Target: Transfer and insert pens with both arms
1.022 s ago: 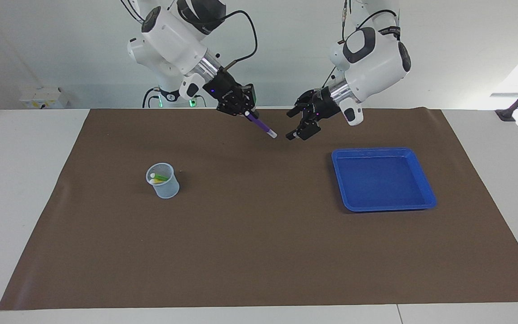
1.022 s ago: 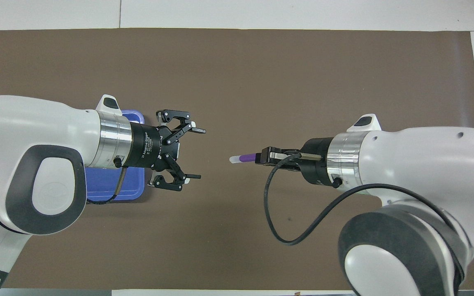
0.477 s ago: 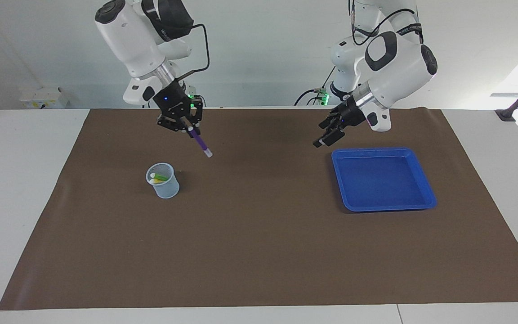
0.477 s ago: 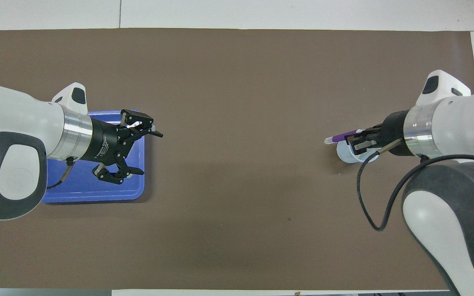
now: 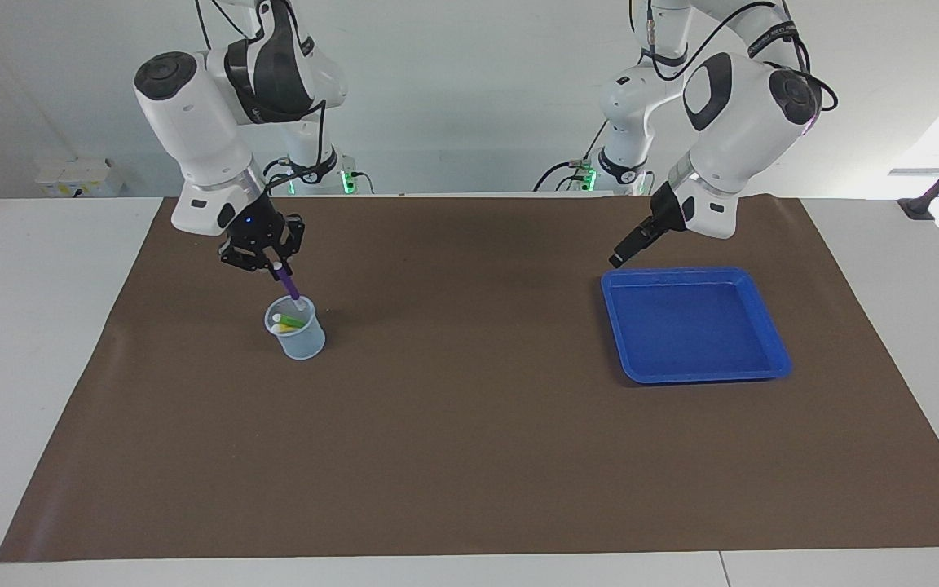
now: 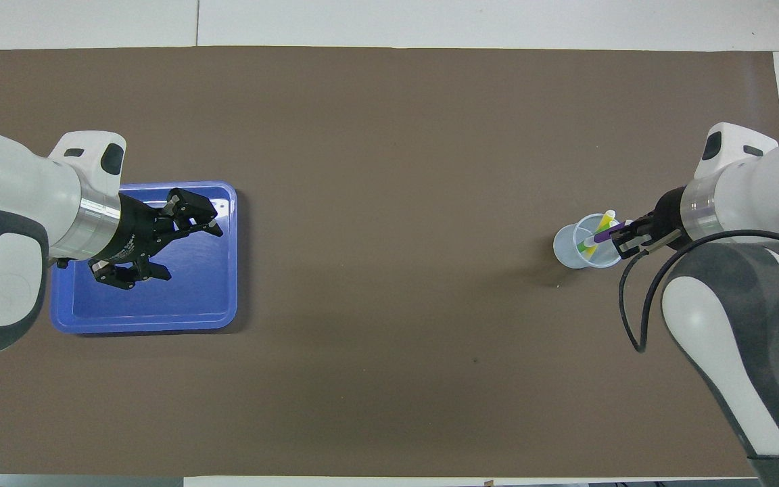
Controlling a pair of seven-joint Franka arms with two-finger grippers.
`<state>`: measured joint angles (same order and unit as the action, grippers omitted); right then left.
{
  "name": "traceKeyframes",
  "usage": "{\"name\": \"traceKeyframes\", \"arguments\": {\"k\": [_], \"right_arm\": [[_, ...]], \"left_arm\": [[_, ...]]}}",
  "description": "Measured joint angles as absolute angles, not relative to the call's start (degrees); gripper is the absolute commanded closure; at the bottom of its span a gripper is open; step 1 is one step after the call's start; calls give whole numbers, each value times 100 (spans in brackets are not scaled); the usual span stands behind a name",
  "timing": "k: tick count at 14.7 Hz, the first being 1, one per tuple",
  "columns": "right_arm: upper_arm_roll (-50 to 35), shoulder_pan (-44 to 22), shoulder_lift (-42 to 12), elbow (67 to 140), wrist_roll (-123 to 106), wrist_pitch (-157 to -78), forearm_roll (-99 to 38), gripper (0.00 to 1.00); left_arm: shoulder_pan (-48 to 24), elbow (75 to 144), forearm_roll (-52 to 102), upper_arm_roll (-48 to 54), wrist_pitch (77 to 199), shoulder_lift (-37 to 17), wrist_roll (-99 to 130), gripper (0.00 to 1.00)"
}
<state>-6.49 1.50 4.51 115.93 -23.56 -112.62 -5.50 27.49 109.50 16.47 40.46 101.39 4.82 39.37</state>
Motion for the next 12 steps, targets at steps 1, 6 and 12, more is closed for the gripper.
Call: {"name": "traceKeyframes", "arguments": {"k": [1, 6, 12], "right_arm": [[-653, 192, 421, 11660, -2356, -11356, -549, 100], [-652, 367, 293, 11871, -2356, -11667, -548, 0], [-653, 614, 309, 11568, -2355, -11339, -547, 0]], "left_arm": [[2749, 10791, 1404, 4046, 9942, 420, 3731, 0], [2023, 9316, 231, 3504, 8625, -347, 3108, 0], [-804, 8314, 64, 424, 7603, -417, 1515, 0]]}}
